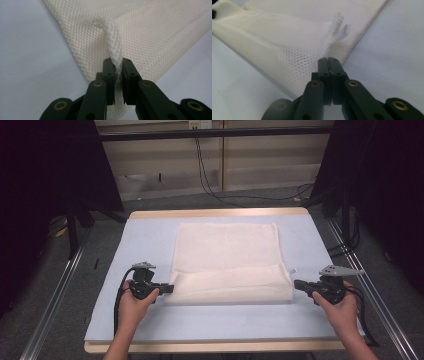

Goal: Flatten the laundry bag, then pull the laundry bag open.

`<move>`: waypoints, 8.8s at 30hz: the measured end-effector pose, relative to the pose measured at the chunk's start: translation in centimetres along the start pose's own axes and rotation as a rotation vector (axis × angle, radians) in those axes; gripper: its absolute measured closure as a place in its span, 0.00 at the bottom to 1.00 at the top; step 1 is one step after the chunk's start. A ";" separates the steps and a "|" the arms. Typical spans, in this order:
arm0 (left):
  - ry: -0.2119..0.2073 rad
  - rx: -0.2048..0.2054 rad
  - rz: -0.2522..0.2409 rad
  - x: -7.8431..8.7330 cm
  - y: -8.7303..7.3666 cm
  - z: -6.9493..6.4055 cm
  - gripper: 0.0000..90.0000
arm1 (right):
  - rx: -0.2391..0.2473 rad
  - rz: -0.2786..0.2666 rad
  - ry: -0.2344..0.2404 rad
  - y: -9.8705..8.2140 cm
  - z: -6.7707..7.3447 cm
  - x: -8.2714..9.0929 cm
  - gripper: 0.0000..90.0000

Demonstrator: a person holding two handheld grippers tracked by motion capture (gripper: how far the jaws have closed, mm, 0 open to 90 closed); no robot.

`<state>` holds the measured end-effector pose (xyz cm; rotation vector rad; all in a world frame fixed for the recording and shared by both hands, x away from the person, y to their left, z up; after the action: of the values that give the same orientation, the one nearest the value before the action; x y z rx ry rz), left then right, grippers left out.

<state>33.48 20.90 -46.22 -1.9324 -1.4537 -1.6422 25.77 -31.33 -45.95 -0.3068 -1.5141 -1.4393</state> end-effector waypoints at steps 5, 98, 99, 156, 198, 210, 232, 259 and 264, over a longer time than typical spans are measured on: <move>0.016 -0.005 0.000 -0.3 0.1 0.1 0.91 | -0.025 0.042 0.003 0.3 -0.4 -1.2 0.80; 0.108 -0.033 -0.112 0.5 0.5 -0.2 0.83 | 0.142 0.060 0.074 2.8 1.6 -3.7 0.89; 0.103 -0.039 -0.106 0.8 0.0 -0.4 0.82 | 0.143 0.062 0.067 2.5 1.7 -3.7 0.89; 0.130 0.085 0.052 -0.7 -1.6 -0.2 0.63 | 0.087 0.115 0.016 -1.7 3.0 -3.4 0.84; 0.109 -0.084 0.045 -1.4 1.5 -6.8 0.53 | 0.140 0.040 0.001 -3.1 3.9 -0.8 0.93; 0.030 -0.194 0.066 -4.2 3.8 -11.2 0.49 | 0.181 0.075 0.021 -3.0 4.4 -1.2 1.00; -0.122 -0.297 0.109 -8.7 7.4 -17.5 0.52 | 0.176 0.063 0.046 -2.9 5.0 -1.1 1.00; -0.280 -0.049 0.232 -14.7 9.8 -20.2 0.75 | 0.227 0.118 0.051 -3.2 5.8 -2.5 1.00; -0.259 -0.030 0.241 -15.0 10.0 -20.5 0.79 | 0.231 0.118 0.043 -3.3 5.9 -2.5 1.00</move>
<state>30.07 -6.16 -47.56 -2.3035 -1.2220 -1.3572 21.79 -26.00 -48.78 -0.2197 -1.5828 -1.1590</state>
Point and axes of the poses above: each handheld gripper's, and its own axes: x roughly backward along the jaws, y roughly out of its top, z roughly to its left, the point moved 1 cm from there along -x, roughly forward along the jaws, and after that the axes turned 15 degrees about z, right-handed, at the moved point
